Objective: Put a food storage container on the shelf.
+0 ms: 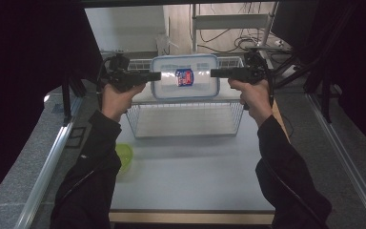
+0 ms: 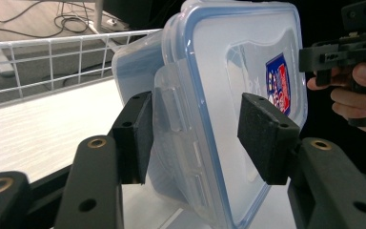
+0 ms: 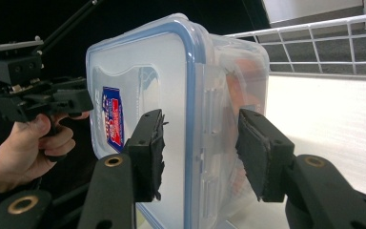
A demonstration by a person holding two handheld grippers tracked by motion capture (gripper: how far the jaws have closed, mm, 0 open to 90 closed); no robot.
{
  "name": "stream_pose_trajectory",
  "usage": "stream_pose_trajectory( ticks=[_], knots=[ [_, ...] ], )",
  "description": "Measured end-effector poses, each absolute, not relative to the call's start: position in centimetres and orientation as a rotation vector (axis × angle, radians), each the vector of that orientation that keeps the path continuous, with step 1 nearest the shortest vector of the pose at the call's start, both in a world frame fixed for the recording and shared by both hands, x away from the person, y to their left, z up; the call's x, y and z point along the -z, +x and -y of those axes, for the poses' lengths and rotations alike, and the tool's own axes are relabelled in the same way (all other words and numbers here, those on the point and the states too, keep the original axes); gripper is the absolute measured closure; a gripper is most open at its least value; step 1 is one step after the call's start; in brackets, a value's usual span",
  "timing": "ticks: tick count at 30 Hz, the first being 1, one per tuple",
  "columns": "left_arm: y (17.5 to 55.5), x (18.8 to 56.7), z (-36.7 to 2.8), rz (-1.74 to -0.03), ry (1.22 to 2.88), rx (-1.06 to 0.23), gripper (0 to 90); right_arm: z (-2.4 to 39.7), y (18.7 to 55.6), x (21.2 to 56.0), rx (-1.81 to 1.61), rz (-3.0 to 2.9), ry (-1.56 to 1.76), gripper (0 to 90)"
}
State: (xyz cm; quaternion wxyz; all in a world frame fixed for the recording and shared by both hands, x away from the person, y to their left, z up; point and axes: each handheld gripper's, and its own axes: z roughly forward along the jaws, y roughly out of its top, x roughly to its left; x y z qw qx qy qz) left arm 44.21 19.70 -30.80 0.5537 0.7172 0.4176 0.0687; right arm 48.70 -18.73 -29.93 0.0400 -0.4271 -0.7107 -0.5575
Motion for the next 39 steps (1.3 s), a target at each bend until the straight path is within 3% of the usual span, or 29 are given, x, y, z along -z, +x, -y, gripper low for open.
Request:
stream_pose_trajectory(
  ticks=[9,12,13,17,22,25,28,30,35,39],
  knots=[
    [44.2,31.0,-19.4,-1.023,1.725,-0.196,43.3,18.4,48.7,30.0,1.714,2.211,-1.314,49.9],
    [44.3,31.5,-18.9,-1.039,1.772,-0.228,46.3,18.4,48.8,30.2,1.709,2.234,-1.343,46.9],
    [44.4,31.7,-18.8,-1.045,1.761,-0.222,42.4,18.4,48.9,30.2,1.71,2.235,-1.364,46.0],
    [44.6,31.7,-19.0,-1.037,1.72,-0.182,49.1,18.8,49.3,30.6,1.698,2.269,-1.405,52.6],
    [44.3,31.6,-18.6,-1.036,1.728,-0.219,47.4,18.5,49.4,30.5,1.713,2.32,-1.414,51.8],
    [43.7,31.5,-18.7,-1.019,1.721,-0.259,40.6,18.3,48.8,30.1,1.721,2.407,-1.398,53.9],
    [42.6,31.4,-18.9,-0.987,1.698,-0.299,40.9,18.6,47.7,29.7,1.745,2.483,-1.371,56.9],
    [41.4,31.4,-19.0,-0.957,1.694,-0.336,48.3,19.0,46.7,29.3,1.79,2.488,-1.346,62.1],
    [39.3,32.6,-18.3,-0.895,1.756,-0.341,77.3,19.9,44.1,30.2,1.848,2.542,-1.235,84.8],
    [39.4,33.8,-17.0,-0.906,1.822,-0.375,82.4,19.1,43.4,32.2,1.769,2.646,-1.175,88.8]
  ],
)
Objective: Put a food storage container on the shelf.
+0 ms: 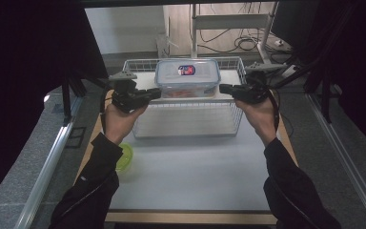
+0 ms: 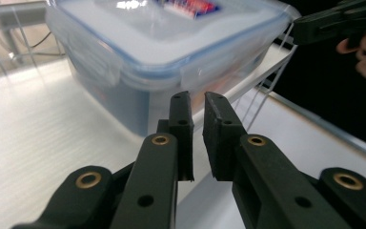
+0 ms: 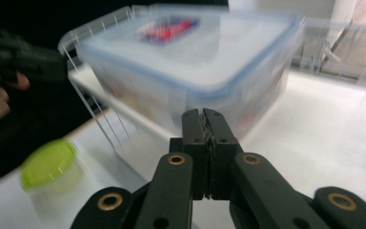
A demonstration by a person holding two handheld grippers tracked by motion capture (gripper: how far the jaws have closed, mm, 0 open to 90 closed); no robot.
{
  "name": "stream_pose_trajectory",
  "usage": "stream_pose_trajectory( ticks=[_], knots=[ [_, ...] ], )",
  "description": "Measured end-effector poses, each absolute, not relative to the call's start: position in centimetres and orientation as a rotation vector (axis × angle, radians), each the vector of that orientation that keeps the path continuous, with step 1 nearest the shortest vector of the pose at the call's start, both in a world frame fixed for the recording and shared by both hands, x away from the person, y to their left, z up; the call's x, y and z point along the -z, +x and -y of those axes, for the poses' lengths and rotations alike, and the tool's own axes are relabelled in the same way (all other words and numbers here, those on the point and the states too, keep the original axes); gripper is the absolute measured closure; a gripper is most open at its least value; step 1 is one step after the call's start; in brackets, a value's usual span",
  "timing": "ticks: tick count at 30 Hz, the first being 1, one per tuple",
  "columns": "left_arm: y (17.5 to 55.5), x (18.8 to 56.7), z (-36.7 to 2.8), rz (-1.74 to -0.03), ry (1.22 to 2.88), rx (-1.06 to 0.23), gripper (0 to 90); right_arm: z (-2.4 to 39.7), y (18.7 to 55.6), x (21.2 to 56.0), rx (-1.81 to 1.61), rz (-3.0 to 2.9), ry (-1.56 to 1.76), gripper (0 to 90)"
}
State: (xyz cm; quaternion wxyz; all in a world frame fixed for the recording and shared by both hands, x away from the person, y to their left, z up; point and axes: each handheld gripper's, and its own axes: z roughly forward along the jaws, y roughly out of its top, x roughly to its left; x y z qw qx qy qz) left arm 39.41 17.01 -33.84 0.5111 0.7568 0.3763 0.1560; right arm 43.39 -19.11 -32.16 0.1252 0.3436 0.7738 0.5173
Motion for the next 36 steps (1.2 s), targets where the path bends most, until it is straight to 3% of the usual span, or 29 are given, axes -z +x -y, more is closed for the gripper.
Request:
stream_pose_trajectory(
  ticks=[8,23,28,36],
  knots=[
    [40.9,34.5,-15.9,-0.969,1.837,-0.453,81.6,18.0,44.9,33.5,-1.486,-2.268,1.021,89.1],
    [42.5,35.0,-16.4,-1.038,1.818,-0.472,80.2,17.2,46.4,33.6,-1.473,-2.231,1.083,89.0],
    [41.4,35.0,-16.3,-0.997,1.841,-0.463,76.5,17.1,45.7,33.6,-1.472,-2.23,1.061,86.1],
    [38.8,36.0,-16.4,-0.935,1.877,-0.442,60.2,17.4,44.1,34.1,-1.492,-2.251,1.016,74.1]
  ],
)
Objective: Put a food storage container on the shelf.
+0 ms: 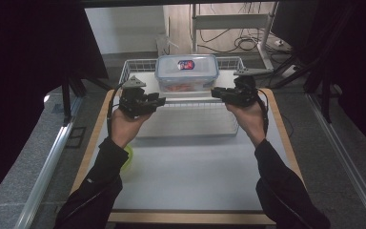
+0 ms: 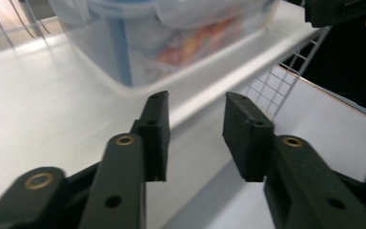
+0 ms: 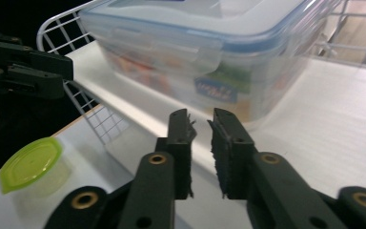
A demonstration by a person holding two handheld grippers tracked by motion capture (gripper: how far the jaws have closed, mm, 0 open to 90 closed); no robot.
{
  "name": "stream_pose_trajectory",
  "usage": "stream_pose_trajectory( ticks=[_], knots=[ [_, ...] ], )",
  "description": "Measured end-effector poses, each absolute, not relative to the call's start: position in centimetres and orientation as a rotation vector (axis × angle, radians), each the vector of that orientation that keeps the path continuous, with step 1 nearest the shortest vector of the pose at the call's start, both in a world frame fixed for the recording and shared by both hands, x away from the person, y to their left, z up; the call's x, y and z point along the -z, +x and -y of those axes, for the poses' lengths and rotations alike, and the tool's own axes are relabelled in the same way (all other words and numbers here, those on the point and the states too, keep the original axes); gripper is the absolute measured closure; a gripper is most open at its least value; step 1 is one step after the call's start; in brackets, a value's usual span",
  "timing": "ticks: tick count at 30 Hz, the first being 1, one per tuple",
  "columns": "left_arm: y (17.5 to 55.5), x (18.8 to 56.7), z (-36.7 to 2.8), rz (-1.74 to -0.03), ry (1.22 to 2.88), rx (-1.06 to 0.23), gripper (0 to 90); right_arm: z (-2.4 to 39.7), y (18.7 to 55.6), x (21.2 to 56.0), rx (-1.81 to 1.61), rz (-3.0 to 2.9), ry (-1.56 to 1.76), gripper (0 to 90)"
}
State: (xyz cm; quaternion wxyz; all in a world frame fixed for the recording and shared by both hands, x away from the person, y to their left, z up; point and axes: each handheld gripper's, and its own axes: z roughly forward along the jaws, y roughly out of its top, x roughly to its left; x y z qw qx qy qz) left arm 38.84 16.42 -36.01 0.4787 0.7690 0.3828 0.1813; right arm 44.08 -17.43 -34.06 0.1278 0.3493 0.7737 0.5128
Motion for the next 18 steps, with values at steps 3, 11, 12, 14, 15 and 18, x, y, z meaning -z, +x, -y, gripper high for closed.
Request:
stream_pose_trajectory(
  ticks=[3,11,12,14,15,18],
  knots=[
    [38.0,36.4,-16.6,-0.922,1.874,-0.429,55.0,17.5,43.4,34.4,-1.496,-2.266,0.999,67.9],
    [35.5,37.8,-16.9,-0.893,1.908,-0.425,39.6,17.3,41.3,35.3,-1.476,-2.298,0.954,50.9],
    [35.2,38.1,-17.0,-0.889,1.916,-0.421,38.3,17.2,41.0,35.4,-1.467,-2.304,0.946,48.8],
    [34.7,38.5,-17.0,-0.884,1.922,-0.421,35.6,17.2,40.4,35.8,-1.449,-2.306,0.935,45.2],
    [34.4,38.7,-17.0,-0.882,1.925,-0.417,34.4,17.2,40.1,36.1,-1.441,-2.31,0.928,43.6],
    [33.8,39.4,-16.9,-0.878,1.934,-0.409,31.4,17.4,39.3,36.8,-1.425,-2.316,0.923,38.6]
  ],
)
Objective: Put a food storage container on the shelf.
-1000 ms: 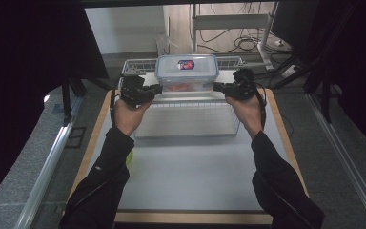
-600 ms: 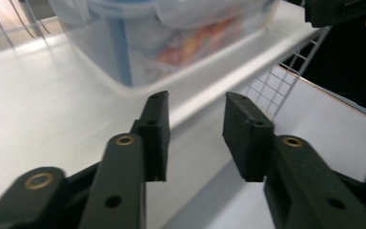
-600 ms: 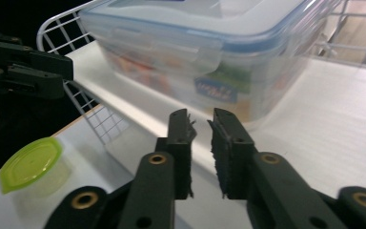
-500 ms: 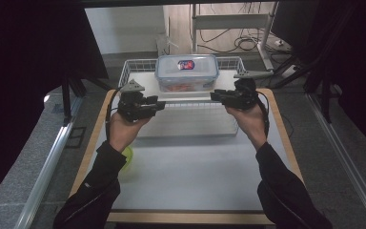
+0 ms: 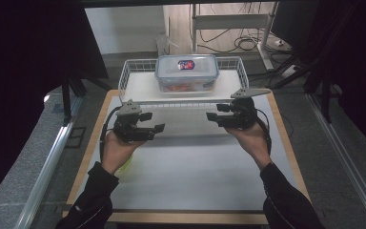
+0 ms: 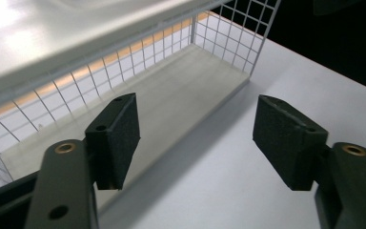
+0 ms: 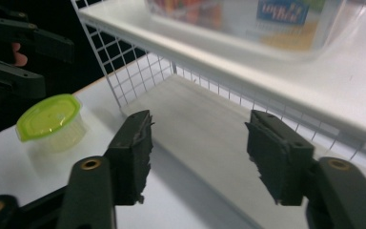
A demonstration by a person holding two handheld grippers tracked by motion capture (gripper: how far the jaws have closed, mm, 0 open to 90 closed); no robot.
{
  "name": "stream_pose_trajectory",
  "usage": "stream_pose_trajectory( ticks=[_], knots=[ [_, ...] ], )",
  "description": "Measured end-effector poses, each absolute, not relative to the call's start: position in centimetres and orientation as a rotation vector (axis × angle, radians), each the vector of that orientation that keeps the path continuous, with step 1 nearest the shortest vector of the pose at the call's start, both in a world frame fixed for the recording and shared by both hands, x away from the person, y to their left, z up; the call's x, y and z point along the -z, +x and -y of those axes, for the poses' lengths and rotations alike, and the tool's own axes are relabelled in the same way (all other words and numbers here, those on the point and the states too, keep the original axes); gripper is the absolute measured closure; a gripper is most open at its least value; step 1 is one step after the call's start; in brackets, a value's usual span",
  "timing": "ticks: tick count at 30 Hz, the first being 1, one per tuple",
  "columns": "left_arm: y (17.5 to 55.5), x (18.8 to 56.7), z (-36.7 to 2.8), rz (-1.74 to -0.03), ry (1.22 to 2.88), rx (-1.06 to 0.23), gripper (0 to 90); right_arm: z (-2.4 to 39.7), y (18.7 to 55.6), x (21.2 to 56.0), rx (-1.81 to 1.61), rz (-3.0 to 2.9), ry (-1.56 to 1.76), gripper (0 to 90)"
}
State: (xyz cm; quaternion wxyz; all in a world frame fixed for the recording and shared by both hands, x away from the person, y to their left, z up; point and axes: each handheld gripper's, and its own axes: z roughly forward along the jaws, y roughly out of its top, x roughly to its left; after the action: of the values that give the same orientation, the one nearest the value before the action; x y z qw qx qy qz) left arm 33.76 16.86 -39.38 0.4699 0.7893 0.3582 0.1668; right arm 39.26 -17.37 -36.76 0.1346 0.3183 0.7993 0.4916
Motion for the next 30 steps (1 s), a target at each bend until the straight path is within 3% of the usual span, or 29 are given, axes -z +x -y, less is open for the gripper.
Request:
stream_pose_trajectory(
  ticks=[13,30],
  knots=[
    [30.6,42.5,-15.7,-0.848,1.953,-0.391,18.5,18.8,36.4,39.8,-1.432,-2.332,0.909,21.1],
    [25.3,47.5,-17.3,-0.883,1.945,-0.45,3.0,20.3,32.4,44.2,-1.387,-2.385,0.901,6.3]
  ],
)
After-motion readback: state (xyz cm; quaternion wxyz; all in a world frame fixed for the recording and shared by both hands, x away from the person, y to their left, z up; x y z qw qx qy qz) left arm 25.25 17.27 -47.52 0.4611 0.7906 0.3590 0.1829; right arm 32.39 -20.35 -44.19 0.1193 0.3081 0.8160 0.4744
